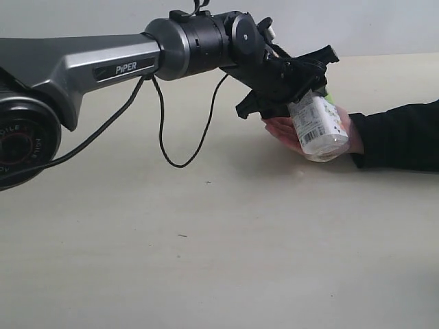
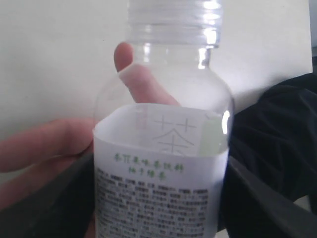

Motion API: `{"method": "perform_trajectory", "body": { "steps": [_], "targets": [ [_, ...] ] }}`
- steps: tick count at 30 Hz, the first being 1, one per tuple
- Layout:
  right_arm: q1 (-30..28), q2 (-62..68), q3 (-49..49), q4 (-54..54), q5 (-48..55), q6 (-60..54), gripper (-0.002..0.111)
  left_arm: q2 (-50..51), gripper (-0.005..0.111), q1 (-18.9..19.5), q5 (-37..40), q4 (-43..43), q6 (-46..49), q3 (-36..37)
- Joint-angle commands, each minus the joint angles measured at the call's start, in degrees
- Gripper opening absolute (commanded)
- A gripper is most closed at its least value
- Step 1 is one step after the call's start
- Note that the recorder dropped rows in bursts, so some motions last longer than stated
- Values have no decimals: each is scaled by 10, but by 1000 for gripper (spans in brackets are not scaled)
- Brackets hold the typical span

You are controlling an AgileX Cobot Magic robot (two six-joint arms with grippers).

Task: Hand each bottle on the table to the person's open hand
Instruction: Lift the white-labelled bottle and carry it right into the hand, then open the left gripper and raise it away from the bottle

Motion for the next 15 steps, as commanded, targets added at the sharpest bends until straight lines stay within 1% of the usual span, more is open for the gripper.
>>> {"method": "perform_trajectory", "body": {
  "steps": [1,7,10,13,15],
  "targets": [
    [0,-5,2,-1,0,-1,0,0,46,1,-6,-8,-2,-3],
    [0,-5,2,-1,0,-1,0,0,48,2,-7,-7,-1,-3],
    [0,-5,2,-1,0,-1,0,0,59,3,-6,-7,3,-3],
    [0,-5,2,-1,0,-1,0,0,76,3,-6,-4,5,-3],
    [0,-5,2,-1,0,-1,0,0,84,3,-6,-4,5,-3]
  ]
}}
